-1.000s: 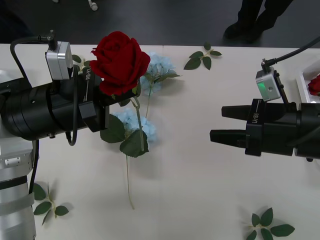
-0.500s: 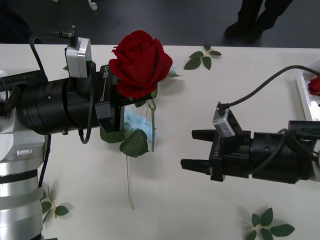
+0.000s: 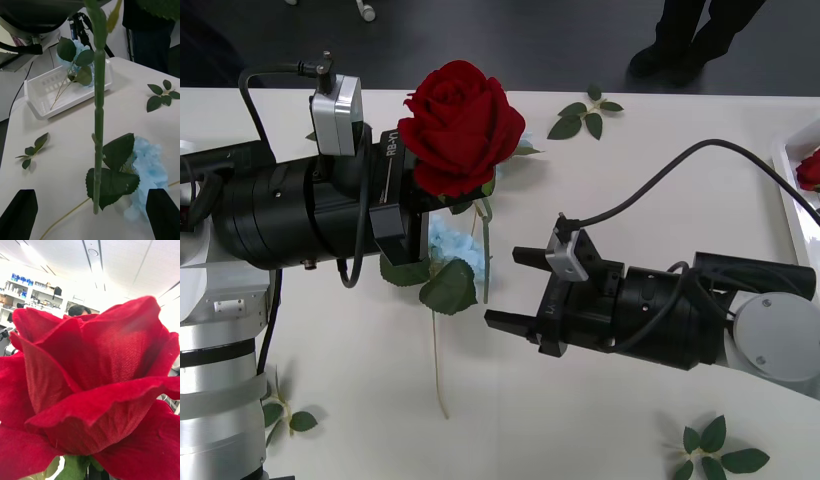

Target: Put the red flowers into the right box and the blue flowers into the left box

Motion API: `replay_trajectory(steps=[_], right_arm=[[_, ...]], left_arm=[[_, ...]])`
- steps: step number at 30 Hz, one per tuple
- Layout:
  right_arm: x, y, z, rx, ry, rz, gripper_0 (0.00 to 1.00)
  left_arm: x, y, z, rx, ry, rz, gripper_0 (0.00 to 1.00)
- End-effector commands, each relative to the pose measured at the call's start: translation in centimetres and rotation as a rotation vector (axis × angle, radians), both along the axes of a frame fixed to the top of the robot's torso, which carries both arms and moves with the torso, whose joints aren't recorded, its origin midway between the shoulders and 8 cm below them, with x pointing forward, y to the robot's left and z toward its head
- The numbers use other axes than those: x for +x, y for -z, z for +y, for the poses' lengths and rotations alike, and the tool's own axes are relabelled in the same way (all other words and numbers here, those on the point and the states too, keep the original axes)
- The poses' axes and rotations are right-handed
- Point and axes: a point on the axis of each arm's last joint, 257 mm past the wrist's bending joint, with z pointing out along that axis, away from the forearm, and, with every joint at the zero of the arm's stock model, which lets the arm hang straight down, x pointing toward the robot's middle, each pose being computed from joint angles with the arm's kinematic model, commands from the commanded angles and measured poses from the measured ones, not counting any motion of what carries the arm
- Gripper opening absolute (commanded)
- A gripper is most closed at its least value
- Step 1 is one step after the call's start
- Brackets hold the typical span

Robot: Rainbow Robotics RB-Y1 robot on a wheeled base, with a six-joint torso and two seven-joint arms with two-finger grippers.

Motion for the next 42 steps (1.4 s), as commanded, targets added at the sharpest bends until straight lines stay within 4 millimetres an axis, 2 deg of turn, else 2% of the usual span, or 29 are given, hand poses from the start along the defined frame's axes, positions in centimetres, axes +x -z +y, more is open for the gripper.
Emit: replay_trajectory(steps=[1,6,11,12,14,15,16,31,32,33,34,35,36,42], right_arm=[[0.5,-2.4,2.4,0.053,-0.025,-0.04,0.85],[0.9,-3.3,3.8,0.08,-0.037,-0.051,0.85],[1.2,-3.0,4.2,0.086,-0.032,-0.044,0.85],[1.3,-2.9,4.1,0.084,-0.03,-0.043,0.73],[1.3,-2.8,4.1,0.082,-0.03,-0.042,0.25],[1.2,-2.7,4.1,0.079,-0.031,-0.04,0.06],[1.3,-2.6,4.1,0.079,-0.029,-0.039,0.0],[2.1,-2.7,3.5,0.085,-0.002,-0.032,0.0],[2.1,-2.7,3.5,0.085,-0.002,-0.032,0.0],[2.2,-2.8,3.5,0.088,0.001,-0.033,0.0],[2.3,-2.7,3.4,0.086,0.004,-0.033,0.0],[2.3,-2.8,3.4,0.087,0.004,-0.032,0.0],[2.3,-2.7,3.4,0.086,0.006,-0.033,0.0],[2.4,-2.7,3.1,0.09,0.011,-0.019,0.0]], left_arm=[[-0.8,-1.7,-0.5,-0.018,0.007,-0.073,0.01],[-0.8,-1.7,-0.5,-0.018,0.007,-0.073,0.0],[-0.8,-1.7,-0.5,-0.018,0.007,-0.073,0.0],[-0.8,-1.7,-0.5,-0.018,0.007,-0.073,0.0],[-0.8,-1.7,-0.5,-0.018,0.007,-0.073,0.0],[-0.8,-1.7,-0.5,-0.018,0.007,-0.073,0.0],[-0.8,-1.7,-0.5,-0.018,0.007,-0.073,0.01],[-0.8,-1.7,-0.5,-0.018,0.007,-0.073,0.02],[-0.8,-1.7,-0.5,-0.018,0.007,-0.073,0.06],[-0.8,-1.7,-0.5,-0.018,0.007,-0.073,0.26],[-0.8,-1.7,-0.5,-0.018,0.007,-0.073,0.54],[-0.8,-1.7,-0.5,-0.018,0.007,-0.073,0.91],[-0.8,-1.7,-0.5,-0.018,0.007,-0.073,1.0],[-0.8,-1.7,-0.5,-0.018,0.007,-0.073,1.0]])
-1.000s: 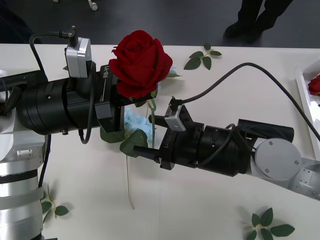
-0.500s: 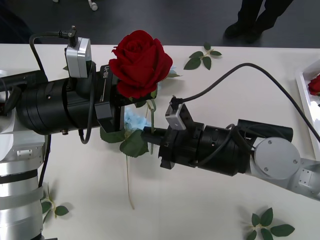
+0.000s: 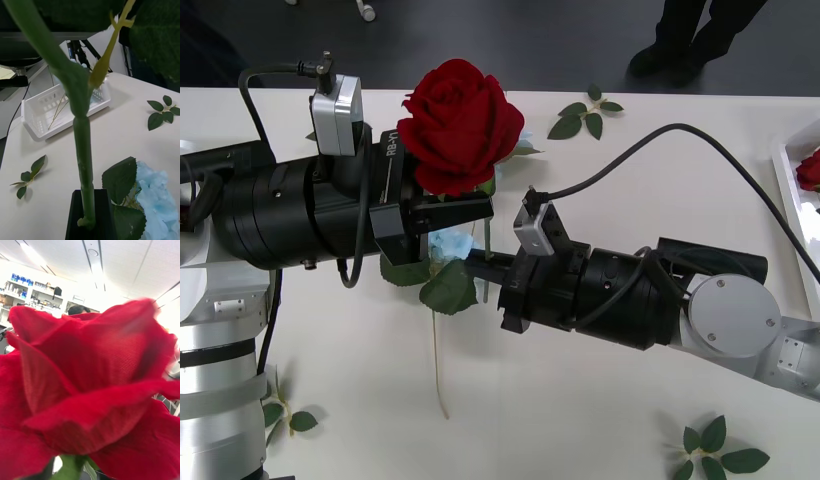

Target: Put the red flowers into the right box and the blue flowers into the left box

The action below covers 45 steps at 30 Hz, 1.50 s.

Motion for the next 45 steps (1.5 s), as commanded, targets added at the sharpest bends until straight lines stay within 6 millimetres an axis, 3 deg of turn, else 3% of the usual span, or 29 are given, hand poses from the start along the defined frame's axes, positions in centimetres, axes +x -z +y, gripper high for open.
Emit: replay_trajectory(steps=[1,15,25,26,27,33,37,38,45], right_arm=[[0.4,-1.0,-0.3,-0.002,0.001,-0.024,0.0],[1.4,-2.6,-2.6,0.037,0.006,0.068,0.0],[1.2,-6.3,-7.3,0.075,-0.05,0.086,0.0],[1.1,-6.9,-7.8,0.084,-0.057,0.082,0.0],[1.1,-7.2,-8.1,0.085,-0.06,0.078,0.0],[1.4,-8.8,-12.8,0.066,-0.134,0.051,0.0],[1.6,-9.3,-17.0,0.017,-0.17,0.066,0.0],[1.6,-9.4,-18.7,-0.015,-0.17,0.083,0.0],[0.8,-9.9,-24.2,-0.148,-0.14,0.224,0.0]], left_arm=[[-0.8,-1.7,-0.5,-0.017,0.006,-0.073,1.0],[-0.8,-1.7,-0.5,-0.017,0.006,-0.073,1.0],[-0.8,-1.7,-0.5,-0.017,0.006,-0.073,1.0],[0.1,0.2,0.2,-0.009,-0.023,-0.011,1.0],[0.2,0.4,0.3,-0.006,-0.028,-0.007,1.0],[1.7,0.6,2.6,-0.021,-0.099,0.052,1.0],[2.5,1.0,4.4,-0.005,-0.125,0.152,1.0],[2.8,1.2,5.0,0.008,-0.135,0.183,1.0],[4.9,1.9,8.1,0.084,-0.281,0.281,1.0]])
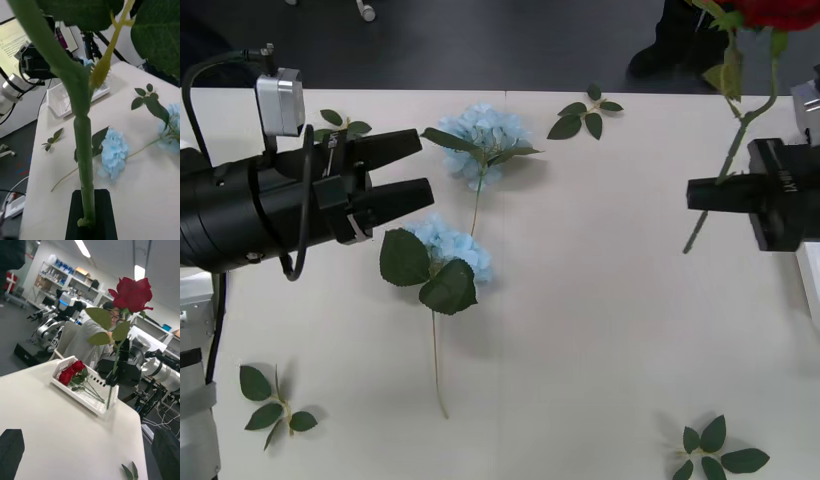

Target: Put the red flowers into the right box and the blue flowers into the left box

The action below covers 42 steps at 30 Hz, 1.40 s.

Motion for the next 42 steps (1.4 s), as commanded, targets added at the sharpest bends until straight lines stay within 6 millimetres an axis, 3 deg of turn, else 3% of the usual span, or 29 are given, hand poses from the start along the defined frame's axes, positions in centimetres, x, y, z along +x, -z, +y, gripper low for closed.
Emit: replay_trajectory(steps=[1,12,21,28,36,42], right_arm=[[-0.6,-0.9,-2.4,-0.104,0.026,0.106,0.0],[-1.4,2.5,-12.1,-0.446,0.285,0.417,0.0],[1.4,2.6,-22.3,-0.494,0.683,0.615,0.0],[1.0,3.9,-31.2,-0.651,0.964,0.634,0.0],[0.5,5.5,-36.6,-0.726,1.135,0.637,0.0],[1.1,5.5,-40.1,-0.728,1.266,0.616,0.0]], left_arm=[[0.9,0.3,2.4,0.082,-0.119,0.065,1.0],[2.5,3.9,5.8,0.249,-0.361,0.26,1.0],[2.6,8.2,7.7,0.379,-0.595,0.41,1.0],[2.2,11.0,8.2,0.456,-0.675,0.525,1.0],[1.6,14.9,7.9,0.575,-0.76,0.66,1.0],[1.0,17.5,6.7,0.596,-0.836,0.791,1.0]])
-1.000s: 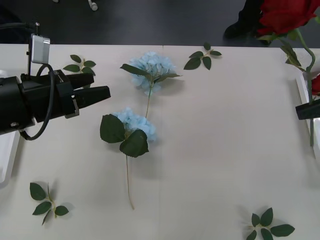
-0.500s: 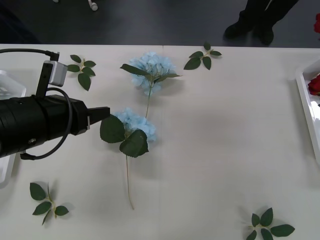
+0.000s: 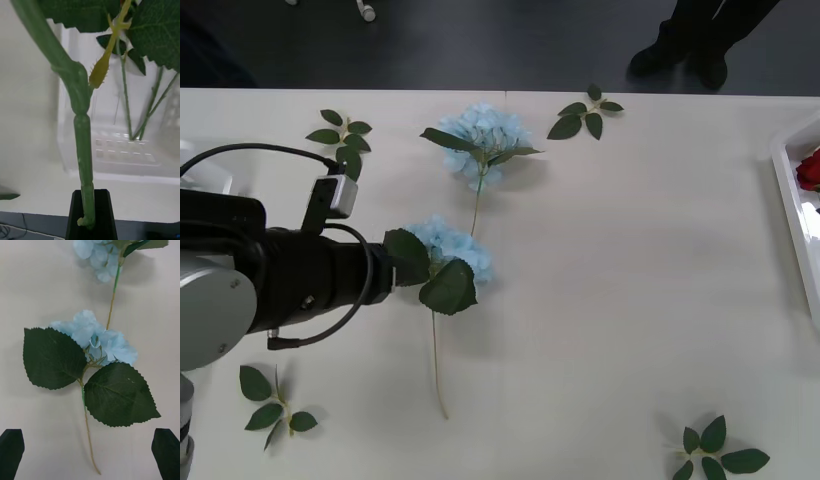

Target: Put the red flowers into the right box and the blue flowers into the left box

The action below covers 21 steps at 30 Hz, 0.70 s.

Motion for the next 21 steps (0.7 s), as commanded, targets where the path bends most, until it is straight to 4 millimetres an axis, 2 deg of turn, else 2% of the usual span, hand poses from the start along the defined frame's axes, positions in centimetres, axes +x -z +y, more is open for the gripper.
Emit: replay_trajectory(steps=[1,7,13,18,21], right_arm=[[1.5,-1.9,-2.3,-0.022,0.109,-0.077,0.0],[2.4,0.0,-4.0,-0.098,0.164,-0.095,0.0],[3.6,0.7,-5.6,-0.15,0.228,-0.15,0.0],[4.1,0.8,-7.0,-0.212,0.243,-0.178,0.0],[4.3,1.6,-7.2,-0.213,0.287,-0.19,0.0]], left_arm=[[0.2,-0.2,-1.2,0.01,-0.057,0.017,1.0],[0.3,3.2,-2.7,0.074,-0.064,0.096,1.0],[0.0,6.3,-4.2,0.138,-0.016,0.168,1.0],[-0.4,7.7,-5.3,0.163,0.016,0.198,1.0],[-0.5,8.6,-5.7,0.164,0.013,0.225,1.0]])
